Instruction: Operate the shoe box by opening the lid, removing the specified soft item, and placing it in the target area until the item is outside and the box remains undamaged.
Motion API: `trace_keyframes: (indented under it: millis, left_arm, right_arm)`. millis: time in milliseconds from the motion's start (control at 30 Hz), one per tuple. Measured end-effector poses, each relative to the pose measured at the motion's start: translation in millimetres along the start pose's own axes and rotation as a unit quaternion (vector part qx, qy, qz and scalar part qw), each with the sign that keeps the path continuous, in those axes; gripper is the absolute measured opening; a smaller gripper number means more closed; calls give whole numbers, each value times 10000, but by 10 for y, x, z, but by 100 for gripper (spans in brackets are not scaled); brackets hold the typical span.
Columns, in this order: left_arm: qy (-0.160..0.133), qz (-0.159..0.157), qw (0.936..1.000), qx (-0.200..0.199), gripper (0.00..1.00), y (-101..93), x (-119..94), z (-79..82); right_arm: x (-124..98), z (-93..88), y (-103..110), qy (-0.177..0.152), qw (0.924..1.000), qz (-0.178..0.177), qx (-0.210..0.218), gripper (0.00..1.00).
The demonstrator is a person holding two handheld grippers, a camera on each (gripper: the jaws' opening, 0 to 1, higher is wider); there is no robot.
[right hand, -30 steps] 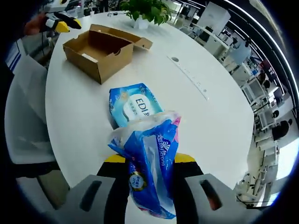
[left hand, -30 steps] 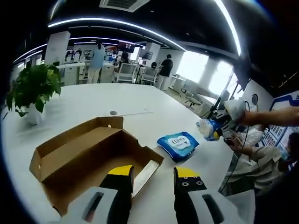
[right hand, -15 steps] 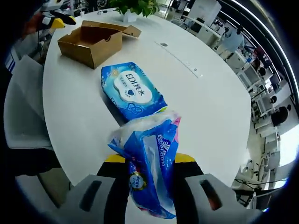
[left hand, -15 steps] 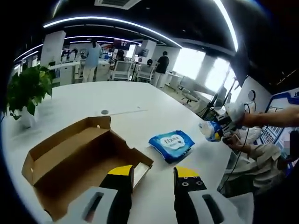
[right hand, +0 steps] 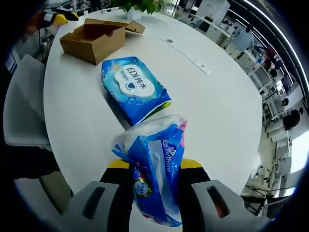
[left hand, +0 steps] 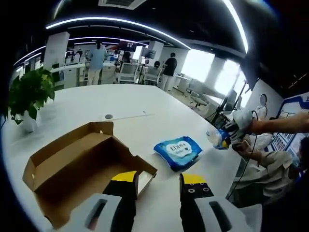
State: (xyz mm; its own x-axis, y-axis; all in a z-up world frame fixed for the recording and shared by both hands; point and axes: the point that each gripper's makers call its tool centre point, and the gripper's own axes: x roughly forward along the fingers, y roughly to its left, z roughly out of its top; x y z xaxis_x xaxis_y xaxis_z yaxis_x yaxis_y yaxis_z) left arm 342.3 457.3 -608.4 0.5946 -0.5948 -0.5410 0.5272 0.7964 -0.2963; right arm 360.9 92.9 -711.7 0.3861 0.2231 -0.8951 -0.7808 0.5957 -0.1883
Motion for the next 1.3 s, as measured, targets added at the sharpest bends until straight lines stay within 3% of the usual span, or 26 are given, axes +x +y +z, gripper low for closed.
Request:
trace_keyframes:
  millis: [567,1000,1300]
  left_arm:
    - [-121,422,9987,-271,34,121,-147,-9]
    - [-104,638,9965,-538,34,236,-280,-196]
    - [-37,718,9958,-569,34,258,-326,-263]
  right_arm:
    - [396,22,-275,244,9981,120,-557,33]
    - [704,-82,-249,509,9933,206,-1019,35]
    - [803,-15,-220,551,9879,221,-1434,36]
